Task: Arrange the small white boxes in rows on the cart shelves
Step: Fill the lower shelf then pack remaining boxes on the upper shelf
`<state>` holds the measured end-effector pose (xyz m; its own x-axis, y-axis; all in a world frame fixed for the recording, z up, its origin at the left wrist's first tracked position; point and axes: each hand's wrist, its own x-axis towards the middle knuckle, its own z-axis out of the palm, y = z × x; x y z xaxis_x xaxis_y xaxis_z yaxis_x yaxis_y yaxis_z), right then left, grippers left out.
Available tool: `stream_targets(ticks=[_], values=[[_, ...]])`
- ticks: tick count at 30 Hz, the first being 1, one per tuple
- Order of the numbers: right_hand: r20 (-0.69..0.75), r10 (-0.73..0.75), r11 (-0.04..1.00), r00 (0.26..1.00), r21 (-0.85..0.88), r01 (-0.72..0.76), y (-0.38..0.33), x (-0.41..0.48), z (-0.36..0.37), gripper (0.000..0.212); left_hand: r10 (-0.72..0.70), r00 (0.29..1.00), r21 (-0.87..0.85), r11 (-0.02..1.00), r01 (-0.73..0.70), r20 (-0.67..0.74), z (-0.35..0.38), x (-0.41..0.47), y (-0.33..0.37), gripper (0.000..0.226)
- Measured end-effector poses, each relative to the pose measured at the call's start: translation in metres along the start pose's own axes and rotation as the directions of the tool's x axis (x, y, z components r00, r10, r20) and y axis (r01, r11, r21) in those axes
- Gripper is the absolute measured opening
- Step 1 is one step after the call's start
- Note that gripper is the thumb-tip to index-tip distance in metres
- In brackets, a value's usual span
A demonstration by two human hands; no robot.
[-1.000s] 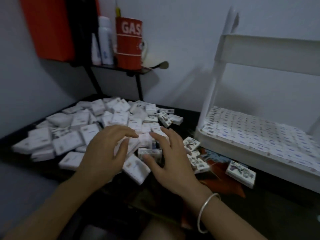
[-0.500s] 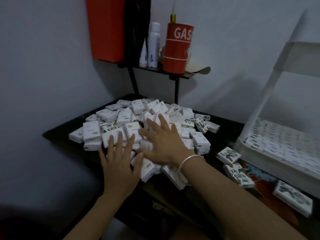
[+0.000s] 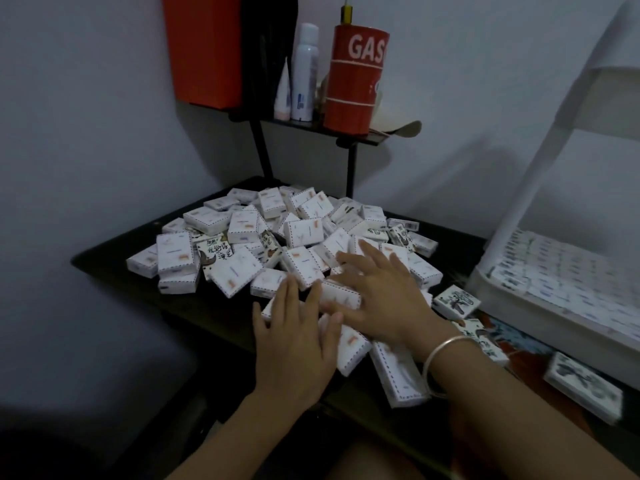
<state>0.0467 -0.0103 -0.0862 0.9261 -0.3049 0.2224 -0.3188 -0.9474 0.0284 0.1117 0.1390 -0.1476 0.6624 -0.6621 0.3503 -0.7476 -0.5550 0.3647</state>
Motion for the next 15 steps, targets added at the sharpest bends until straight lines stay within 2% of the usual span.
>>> stream_targets(ticks=[6,9,12,15], values=[[0.008,0.010,1.000,1.000,0.019,-0.010,0.035,-0.026,-0.004,0.066,0.022,0.996,-0.041,0.999,-0.019,0.090,0.012,-0.007,0.037,0.086],[-0.007,-0.007,0.997,1.000,0.073,0.007,0.042,-0.034,-0.009,0.070,0.051,0.994,-0.015,0.999,-0.050,0.100,0.013,-0.007,0.043,0.089],[-0.075,0.037,0.970,0.997,0.241,-0.018,0.042,-0.040,-0.017,0.075,0.089,0.995,-0.022,0.996,-0.088,0.055,0.007,-0.006,0.040,0.088],[-0.193,0.116,0.949,0.974,0.312,-0.051,0.046,-0.053,-0.029,0.056,0.117,0.992,-0.172,0.978,-0.122,-0.036,0.002,-0.006,0.034,0.072]])
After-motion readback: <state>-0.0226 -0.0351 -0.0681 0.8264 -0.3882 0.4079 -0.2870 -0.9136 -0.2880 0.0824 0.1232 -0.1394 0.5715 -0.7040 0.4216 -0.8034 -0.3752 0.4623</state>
